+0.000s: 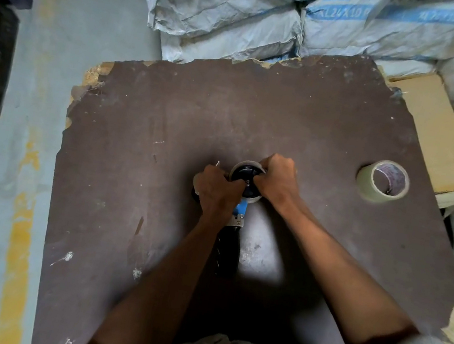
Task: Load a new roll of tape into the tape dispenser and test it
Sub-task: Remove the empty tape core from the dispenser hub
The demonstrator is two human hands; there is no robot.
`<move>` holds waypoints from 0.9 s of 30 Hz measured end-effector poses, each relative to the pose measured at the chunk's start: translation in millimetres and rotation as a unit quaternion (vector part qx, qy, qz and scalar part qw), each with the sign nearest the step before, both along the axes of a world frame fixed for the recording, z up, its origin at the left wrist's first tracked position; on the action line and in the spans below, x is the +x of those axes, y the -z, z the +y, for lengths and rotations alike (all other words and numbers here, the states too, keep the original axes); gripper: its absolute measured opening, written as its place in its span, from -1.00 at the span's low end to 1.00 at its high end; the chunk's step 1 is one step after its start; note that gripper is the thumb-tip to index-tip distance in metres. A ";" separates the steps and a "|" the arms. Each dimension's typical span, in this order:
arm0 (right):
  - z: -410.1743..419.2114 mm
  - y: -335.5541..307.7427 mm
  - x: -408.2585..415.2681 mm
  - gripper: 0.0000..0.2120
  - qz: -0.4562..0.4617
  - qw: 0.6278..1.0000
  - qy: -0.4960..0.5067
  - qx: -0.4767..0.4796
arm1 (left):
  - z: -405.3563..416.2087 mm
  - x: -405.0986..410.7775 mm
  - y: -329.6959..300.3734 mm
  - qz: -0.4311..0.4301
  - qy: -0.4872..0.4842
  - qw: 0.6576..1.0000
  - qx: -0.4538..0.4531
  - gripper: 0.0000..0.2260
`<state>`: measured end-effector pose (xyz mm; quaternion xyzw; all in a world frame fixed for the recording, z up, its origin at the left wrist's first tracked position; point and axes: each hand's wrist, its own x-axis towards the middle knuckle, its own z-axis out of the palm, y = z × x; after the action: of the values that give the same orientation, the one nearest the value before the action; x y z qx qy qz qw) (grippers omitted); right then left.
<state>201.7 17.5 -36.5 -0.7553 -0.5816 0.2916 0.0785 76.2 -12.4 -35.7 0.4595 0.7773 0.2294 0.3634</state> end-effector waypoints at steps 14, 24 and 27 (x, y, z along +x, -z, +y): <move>-14.0 2.0 0.5 -0.88 0.045 0.996 0.047 0.059 | 14.7 -15.0 -8.7 0.024 0.069 0.995 -0.062 -0.74; -23.8 1.6 -0.8 -0.92 0.053 0.993 0.100 0.025 | 21.1 -11.5 -19.4 0.000 0.124 0.989 -0.086 -0.73; -21.3 1.7 -4.7 -0.91 0.059 0.993 0.097 0.037 | 18.0 -10.9 -23.3 0.006 0.093 0.993 -0.078 -0.77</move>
<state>197.0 -3.8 -38.2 -0.7861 -0.5106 0.3051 0.1683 65.2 5.6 -12.4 0.5012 0.7491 0.1305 0.4131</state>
